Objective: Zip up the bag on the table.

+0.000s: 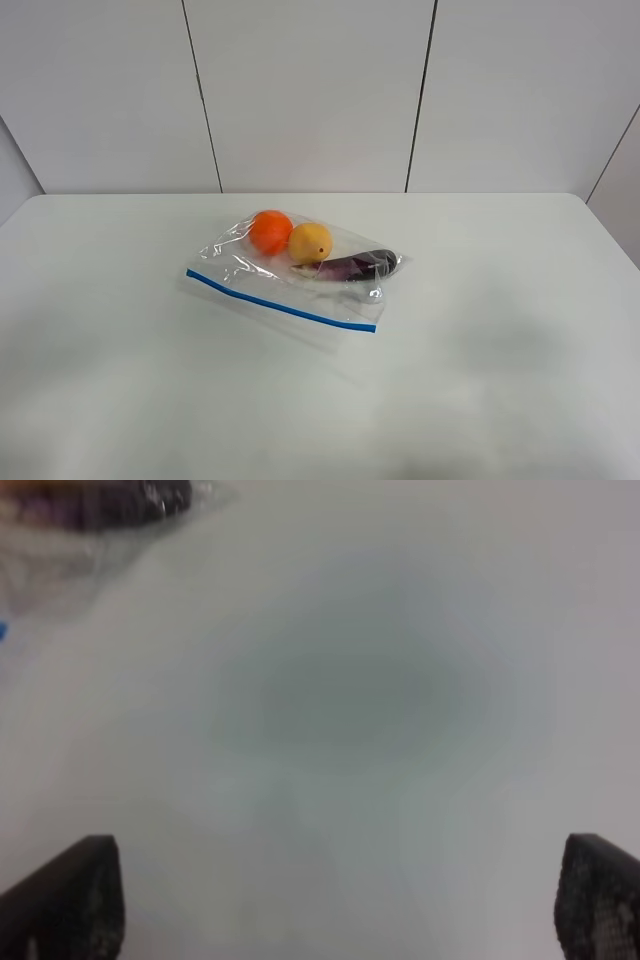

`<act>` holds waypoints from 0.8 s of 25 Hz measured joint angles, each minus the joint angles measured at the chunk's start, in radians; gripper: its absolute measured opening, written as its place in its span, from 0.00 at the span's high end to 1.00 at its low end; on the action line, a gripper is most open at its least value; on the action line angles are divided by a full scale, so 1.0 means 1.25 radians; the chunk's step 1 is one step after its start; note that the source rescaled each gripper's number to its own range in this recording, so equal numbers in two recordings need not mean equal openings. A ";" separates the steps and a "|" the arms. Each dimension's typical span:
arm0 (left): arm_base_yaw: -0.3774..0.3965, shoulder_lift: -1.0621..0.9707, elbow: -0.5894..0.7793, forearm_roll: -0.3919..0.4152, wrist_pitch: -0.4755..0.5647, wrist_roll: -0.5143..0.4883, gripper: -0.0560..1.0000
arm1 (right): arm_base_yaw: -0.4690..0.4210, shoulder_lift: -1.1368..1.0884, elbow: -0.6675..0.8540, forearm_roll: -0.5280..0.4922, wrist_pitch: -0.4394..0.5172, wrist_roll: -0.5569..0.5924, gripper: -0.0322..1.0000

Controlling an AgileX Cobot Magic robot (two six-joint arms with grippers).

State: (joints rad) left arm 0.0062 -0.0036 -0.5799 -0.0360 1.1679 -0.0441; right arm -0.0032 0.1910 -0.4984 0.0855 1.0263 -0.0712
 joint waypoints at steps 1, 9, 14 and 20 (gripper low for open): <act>0.000 0.000 0.000 0.000 0.000 0.000 0.04 | 0.000 -0.025 0.001 0.000 -0.001 0.000 0.03; 0.000 0.000 0.000 0.000 0.000 0.000 0.04 | -0.001 -0.155 0.001 0.001 0.001 0.000 0.03; 0.000 0.000 0.000 0.000 0.000 0.000 0.04 | -0.011 -0.157 0.001 0.002 0.001 0.000 0.03; 0.000 0.000 0.000 0.000 0.000 0.000 0.04 | -0.011 -0.157 0.001 0.006 0.001 0.000 0.03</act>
State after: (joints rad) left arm 0.0062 -0.0036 -0.5799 -0.0360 1.1679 -0.0441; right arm -0.0164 -0.0056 -0.4974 0.0935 1.0272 -0.0712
